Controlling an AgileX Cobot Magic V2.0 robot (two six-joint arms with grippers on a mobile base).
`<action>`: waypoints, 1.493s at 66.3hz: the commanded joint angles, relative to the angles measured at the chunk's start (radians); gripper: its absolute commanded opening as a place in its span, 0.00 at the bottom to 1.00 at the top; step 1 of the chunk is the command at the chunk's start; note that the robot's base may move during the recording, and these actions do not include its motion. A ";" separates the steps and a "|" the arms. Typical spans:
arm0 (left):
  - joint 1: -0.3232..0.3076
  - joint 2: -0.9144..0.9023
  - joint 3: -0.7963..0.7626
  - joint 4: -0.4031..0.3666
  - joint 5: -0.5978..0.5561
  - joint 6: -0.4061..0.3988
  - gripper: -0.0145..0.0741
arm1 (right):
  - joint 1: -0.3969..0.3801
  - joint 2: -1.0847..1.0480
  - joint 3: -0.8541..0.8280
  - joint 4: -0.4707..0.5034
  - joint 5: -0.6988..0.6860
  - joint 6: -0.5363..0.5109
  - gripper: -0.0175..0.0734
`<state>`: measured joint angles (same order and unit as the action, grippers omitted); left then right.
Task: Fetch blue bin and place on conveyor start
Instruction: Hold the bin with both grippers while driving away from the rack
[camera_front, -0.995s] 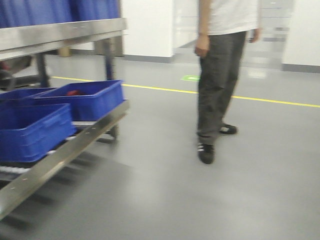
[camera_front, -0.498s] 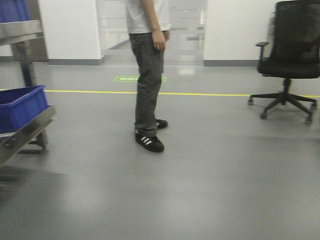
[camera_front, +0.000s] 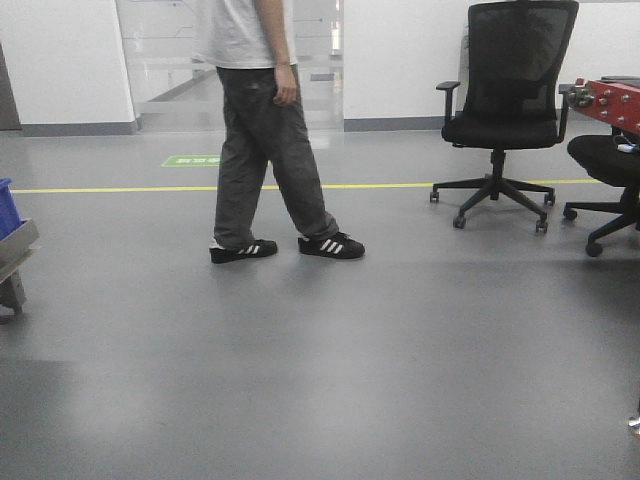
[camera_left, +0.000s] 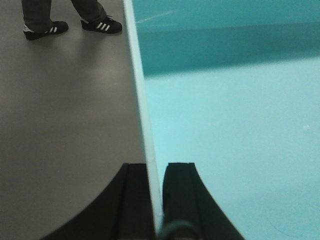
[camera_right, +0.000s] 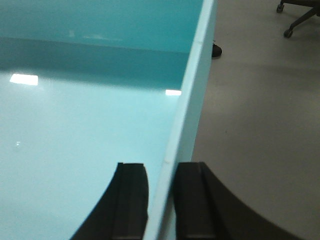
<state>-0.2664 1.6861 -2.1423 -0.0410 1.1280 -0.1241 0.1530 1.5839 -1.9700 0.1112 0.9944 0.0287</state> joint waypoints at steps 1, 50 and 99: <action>-0.008 -0.012 -0.008 -0.010 -0.021 0.008 0.04 | -0.001 -0.009 -0.010 -0.010 -0.067 0.005 0.03; -0.008 -0.012 -0.008 -0.010 -0.021 0.008 0.04 | -0.001 -0.009 -0.010 -0.010 -0.067 0.005 0.03; -0.008 -0.012 -0.008 -0.007 -0.023 0.008 0.04 | -0.001 -0.009 -0.010 -0.010 -0.067 0.005 0.03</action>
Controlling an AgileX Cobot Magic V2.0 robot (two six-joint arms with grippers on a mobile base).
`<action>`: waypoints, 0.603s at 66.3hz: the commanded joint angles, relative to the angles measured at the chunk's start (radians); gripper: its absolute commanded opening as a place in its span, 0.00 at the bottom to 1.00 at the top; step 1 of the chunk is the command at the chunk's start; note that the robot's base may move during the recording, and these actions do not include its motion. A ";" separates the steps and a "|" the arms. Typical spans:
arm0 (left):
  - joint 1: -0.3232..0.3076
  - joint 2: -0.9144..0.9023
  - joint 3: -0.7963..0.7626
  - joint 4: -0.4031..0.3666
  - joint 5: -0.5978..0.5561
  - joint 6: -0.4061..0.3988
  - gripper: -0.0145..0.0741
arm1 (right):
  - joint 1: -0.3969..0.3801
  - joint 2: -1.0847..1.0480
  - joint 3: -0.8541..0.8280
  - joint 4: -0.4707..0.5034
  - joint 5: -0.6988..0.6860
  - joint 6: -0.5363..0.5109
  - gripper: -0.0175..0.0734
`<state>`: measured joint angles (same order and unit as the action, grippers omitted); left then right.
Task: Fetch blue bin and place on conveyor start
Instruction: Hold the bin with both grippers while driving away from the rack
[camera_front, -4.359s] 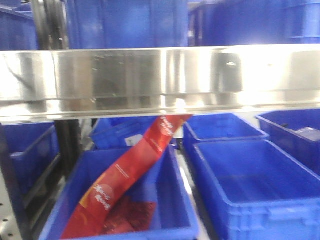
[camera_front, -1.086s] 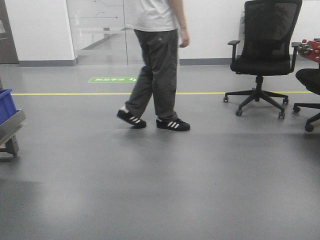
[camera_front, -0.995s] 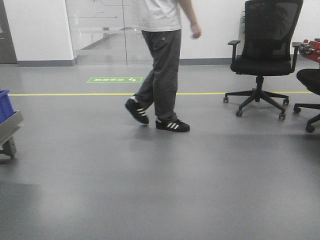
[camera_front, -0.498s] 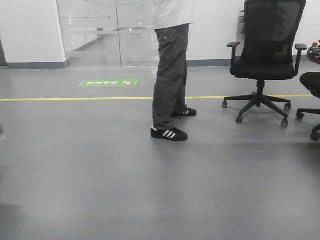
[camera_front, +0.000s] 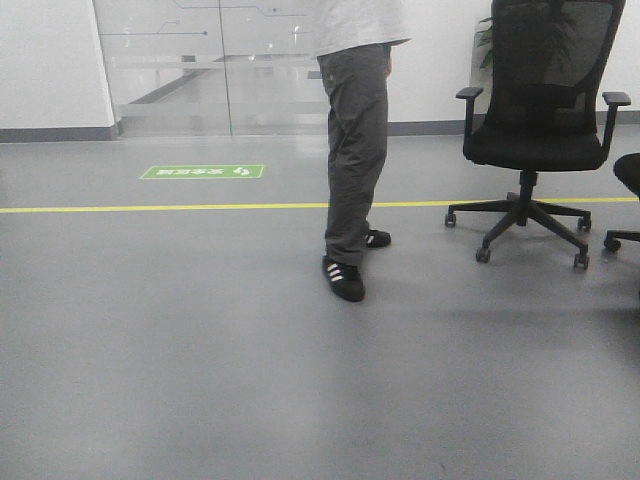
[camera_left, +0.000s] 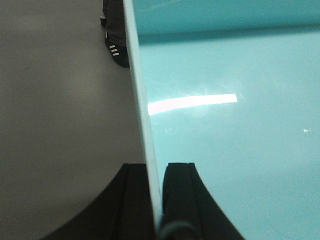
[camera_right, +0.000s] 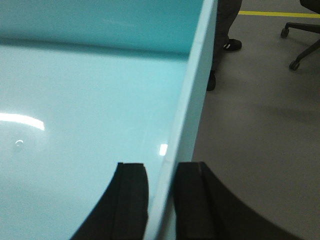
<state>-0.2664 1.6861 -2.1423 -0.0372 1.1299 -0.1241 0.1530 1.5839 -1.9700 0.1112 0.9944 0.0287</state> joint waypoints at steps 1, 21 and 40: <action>-0.008 -0.012 -0.008 -0.011 -0.025 0.008 0.04 | -0.001 -0.009 -0.010 -0.010 -0.067 0.005 0.03; -0.008 -0.012 -0.008 -0.009 -0.025 0.008 0.04 | -0.001 -0.009 -0.010 -0.010 -0.067 0.005 0.03; -0.008 -0.012 -0.008 -0.002 -0.027 0.008 0.04 | -0.001 -0.009 -0.010 -0.010 -0.067 0.005 0.03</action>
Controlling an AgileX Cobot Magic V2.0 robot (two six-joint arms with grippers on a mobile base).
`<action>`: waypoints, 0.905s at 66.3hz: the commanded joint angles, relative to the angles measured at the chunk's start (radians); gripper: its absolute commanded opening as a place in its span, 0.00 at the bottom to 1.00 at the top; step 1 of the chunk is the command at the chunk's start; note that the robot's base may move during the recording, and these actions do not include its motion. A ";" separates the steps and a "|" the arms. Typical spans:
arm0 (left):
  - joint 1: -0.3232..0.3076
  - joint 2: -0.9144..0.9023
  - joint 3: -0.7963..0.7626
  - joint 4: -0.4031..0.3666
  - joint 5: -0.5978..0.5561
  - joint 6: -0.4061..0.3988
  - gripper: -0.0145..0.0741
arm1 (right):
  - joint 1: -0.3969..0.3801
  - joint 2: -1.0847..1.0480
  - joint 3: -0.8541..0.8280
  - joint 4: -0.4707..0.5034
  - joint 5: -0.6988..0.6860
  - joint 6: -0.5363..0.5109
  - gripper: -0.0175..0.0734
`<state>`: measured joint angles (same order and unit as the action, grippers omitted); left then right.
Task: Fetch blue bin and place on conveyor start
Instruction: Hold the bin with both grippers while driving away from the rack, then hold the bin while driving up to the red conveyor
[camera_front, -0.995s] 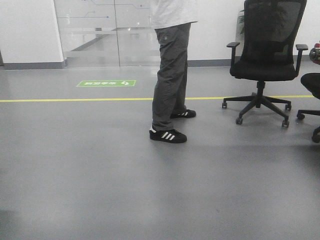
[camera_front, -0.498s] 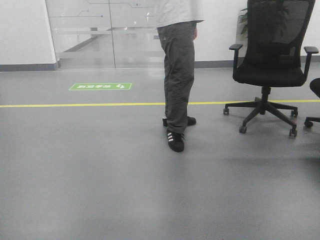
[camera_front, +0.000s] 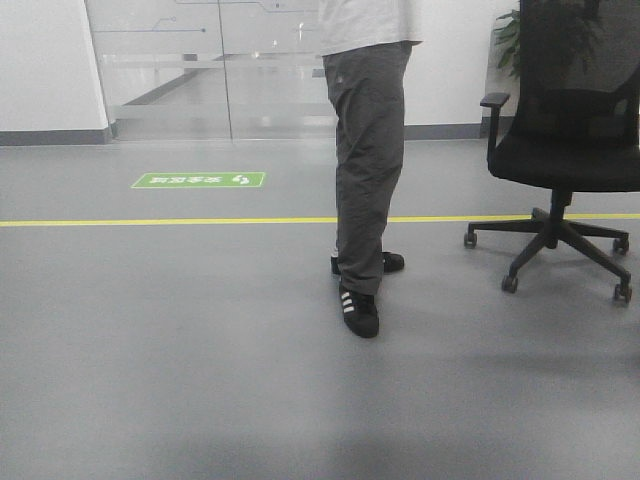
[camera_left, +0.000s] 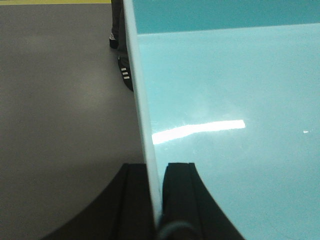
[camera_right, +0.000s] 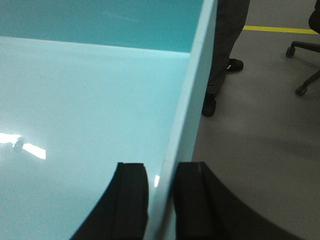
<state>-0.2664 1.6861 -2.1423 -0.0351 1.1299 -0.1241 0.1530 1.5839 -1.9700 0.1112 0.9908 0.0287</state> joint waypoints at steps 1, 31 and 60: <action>-0.008 -0.012 -0.008 -0.004 -0.027 0.008 0.04 | -0.001 -0.009 -0.010 -0.010 -0.063 0.005 0.03; -0.008 -0.012 -0.008 0.049 -0.027 0.008 0.04 | -0.001 -0.009 -0.010 -0.010 -0.063 0.005 0.03; -0.008 -0.012 -0.008 0.051 -0.027 0.008 0.04 | -0.001 -0.009 -0.010 -0.010 -0.065 0.005 0.03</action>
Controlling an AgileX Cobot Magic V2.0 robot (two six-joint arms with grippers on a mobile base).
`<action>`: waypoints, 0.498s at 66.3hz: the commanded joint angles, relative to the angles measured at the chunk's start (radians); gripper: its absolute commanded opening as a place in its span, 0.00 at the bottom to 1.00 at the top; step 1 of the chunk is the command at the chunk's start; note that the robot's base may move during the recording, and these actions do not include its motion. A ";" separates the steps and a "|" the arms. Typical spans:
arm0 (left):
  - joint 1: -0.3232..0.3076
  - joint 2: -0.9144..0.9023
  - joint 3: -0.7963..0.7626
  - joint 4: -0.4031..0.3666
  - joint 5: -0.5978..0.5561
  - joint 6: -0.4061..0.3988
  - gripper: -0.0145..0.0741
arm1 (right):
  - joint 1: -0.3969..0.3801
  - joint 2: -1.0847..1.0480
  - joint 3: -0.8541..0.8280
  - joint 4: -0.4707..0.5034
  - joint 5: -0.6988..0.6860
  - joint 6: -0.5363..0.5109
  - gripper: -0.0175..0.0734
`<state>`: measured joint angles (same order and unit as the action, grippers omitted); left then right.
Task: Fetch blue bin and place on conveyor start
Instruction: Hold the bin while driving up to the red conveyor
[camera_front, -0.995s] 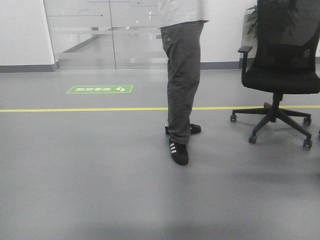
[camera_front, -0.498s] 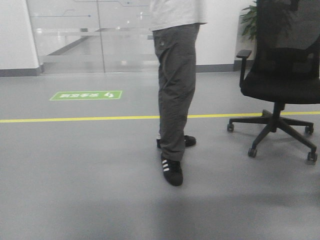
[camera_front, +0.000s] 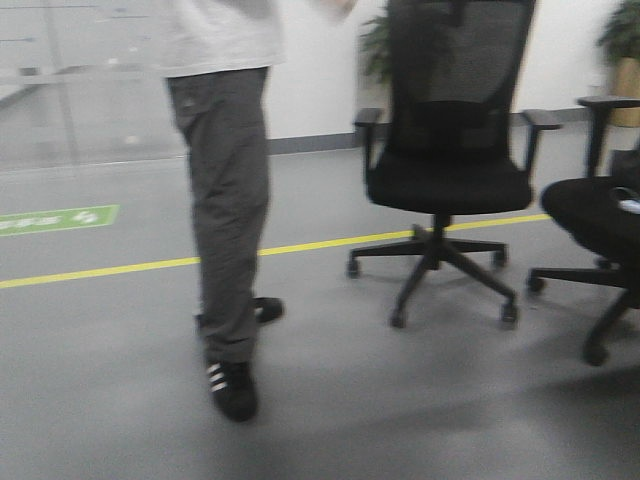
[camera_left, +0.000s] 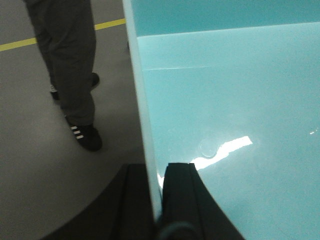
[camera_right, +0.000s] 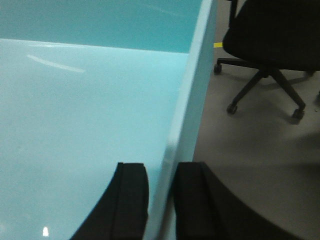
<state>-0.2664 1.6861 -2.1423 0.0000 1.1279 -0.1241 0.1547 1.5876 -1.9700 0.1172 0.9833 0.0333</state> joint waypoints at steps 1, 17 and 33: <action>-0.008 -0.012 -0.008 0.016 -0.025 0.008 0.04 | -0.003 -0.013 -0.010 -0.016 -0.058 0.000 0.03; -0.008 -0.012 -0.008 0.016 -0.025 0.008 0.04 | -0.003 -0.013 -0.010 -0.016 -0.058 0.000 0.03; -0.008 -0.012 -0.008 0.016 -0.025 0.008 0.04 | -0.003 -0.013 -0.010 -0.016 -0.062 0.000 0.03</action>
<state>-0.2664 1.6861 -2.1423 0.0000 1.1235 -0.1259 0.1547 1.5889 -1.9700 0.1188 0.9808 0.0353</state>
